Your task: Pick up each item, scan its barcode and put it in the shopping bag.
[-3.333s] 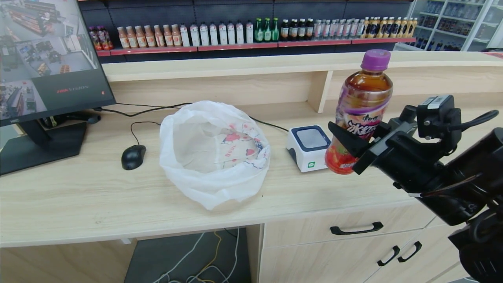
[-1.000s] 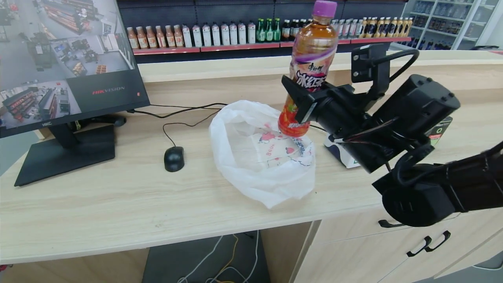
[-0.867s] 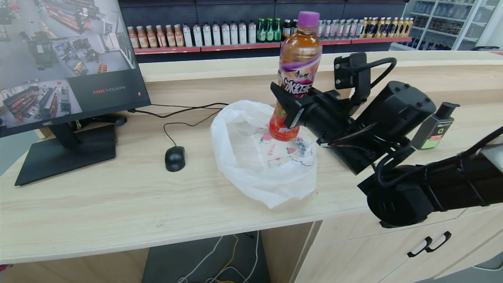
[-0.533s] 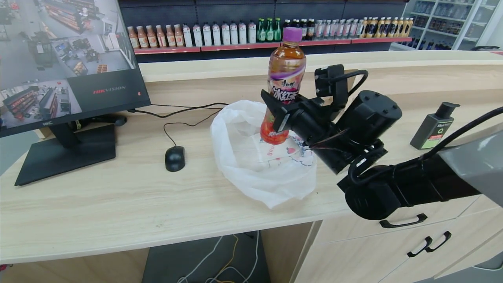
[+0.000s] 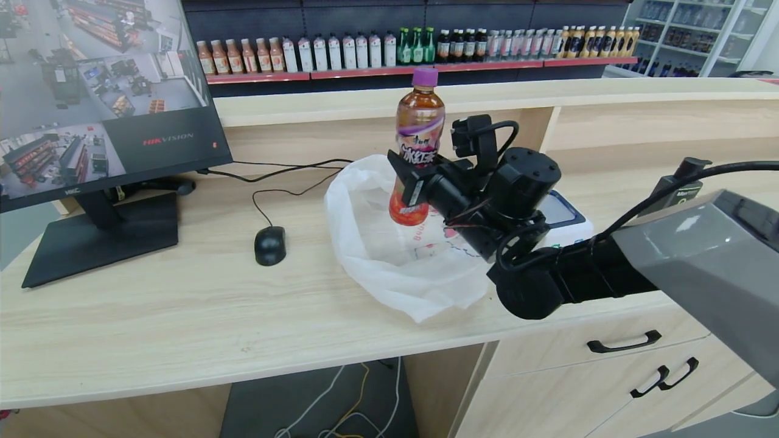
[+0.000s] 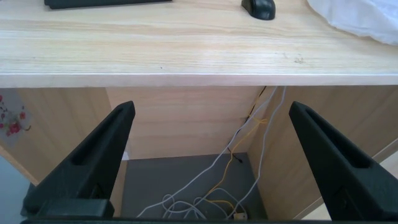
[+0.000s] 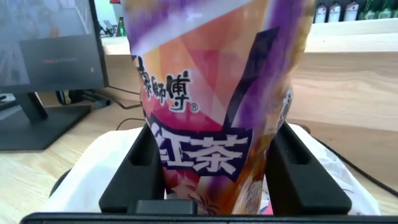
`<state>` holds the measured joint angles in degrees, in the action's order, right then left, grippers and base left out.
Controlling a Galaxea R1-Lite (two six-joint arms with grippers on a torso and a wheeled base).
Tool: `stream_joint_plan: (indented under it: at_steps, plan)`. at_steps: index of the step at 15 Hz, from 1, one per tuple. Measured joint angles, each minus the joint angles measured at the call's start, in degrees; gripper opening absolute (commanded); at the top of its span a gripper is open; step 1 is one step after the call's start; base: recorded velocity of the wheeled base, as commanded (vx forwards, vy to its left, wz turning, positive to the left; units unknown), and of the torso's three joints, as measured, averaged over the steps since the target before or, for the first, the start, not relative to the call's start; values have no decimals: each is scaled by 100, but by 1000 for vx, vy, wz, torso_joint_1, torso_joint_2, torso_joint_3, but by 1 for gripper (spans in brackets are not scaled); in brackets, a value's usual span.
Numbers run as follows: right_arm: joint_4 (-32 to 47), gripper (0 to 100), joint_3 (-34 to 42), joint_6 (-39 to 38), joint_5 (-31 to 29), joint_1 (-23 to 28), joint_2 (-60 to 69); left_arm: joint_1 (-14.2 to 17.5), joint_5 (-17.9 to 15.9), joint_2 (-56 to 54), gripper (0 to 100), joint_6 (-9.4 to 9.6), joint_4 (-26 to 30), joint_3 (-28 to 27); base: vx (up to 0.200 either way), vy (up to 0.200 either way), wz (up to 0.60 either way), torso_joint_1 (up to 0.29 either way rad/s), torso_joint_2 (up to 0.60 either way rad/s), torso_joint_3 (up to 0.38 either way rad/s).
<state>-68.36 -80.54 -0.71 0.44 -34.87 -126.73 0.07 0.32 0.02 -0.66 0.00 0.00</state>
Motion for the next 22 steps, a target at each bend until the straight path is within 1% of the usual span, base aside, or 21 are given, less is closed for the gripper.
stream_joint_plan:
  at_steps: [5,19,22]
  plan:
    - [21,0,-278,-2,21,0,-373,0,0,0,100,0,0,0,0,0,0,0,0,0]
    - [-1,0,-330,-13,29,2,-800,0,1,0,100,-2,0,0,0,0,0,0,0,0]
    - [-11,0,-316,-165,46,4,-822,0,1,0,100,0,0,0,0,0,0,0,0,0]
